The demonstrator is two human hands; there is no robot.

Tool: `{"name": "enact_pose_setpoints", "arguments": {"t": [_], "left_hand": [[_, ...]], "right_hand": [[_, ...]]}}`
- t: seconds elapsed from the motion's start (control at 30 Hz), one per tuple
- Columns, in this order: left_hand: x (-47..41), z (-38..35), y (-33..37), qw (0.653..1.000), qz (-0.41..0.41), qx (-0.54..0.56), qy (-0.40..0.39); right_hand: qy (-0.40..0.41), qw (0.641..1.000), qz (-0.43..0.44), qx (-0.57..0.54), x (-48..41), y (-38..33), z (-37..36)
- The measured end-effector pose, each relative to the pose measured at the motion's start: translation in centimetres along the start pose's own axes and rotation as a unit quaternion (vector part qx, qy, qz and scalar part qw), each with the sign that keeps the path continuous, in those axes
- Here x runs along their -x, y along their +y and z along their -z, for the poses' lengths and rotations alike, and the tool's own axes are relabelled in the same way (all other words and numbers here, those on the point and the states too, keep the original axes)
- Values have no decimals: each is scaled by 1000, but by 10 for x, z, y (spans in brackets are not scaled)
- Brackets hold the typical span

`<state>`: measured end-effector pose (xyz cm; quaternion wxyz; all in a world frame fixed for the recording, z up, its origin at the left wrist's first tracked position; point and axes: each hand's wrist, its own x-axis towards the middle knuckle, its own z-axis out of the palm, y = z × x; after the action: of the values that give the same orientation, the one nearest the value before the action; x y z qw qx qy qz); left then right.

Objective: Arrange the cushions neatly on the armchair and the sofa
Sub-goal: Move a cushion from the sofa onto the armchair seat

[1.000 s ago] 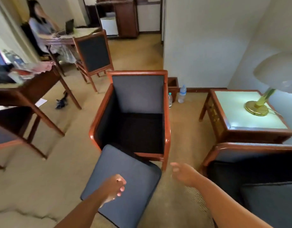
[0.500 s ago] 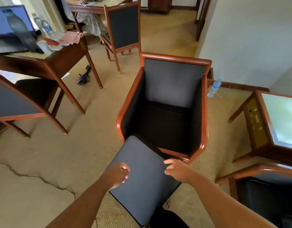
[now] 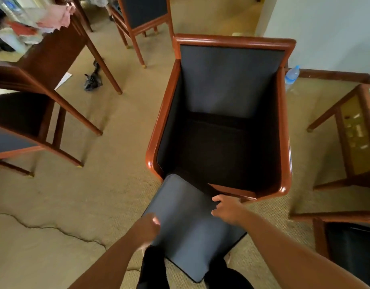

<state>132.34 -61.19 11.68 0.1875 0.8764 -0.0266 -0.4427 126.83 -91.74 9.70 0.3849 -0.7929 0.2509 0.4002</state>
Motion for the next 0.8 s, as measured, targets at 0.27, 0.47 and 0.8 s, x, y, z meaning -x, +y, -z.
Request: {"name": "enact_pose_setpoints", "arguments": {"t": [0.27,0.47,0.8], "left_hand": [[-120,52,-36,990,-83,-106,-29],[-187,51,-93,989,-118,-89,-11],[-202,44,-195,993,-80,-73,-40]], "right_hand": [[-14,999,-43,24,-118,-47,-41],[98,994,-45,-19,-248,-103,-47],[70,996,-55,-14,-324,-118,-98]]}}
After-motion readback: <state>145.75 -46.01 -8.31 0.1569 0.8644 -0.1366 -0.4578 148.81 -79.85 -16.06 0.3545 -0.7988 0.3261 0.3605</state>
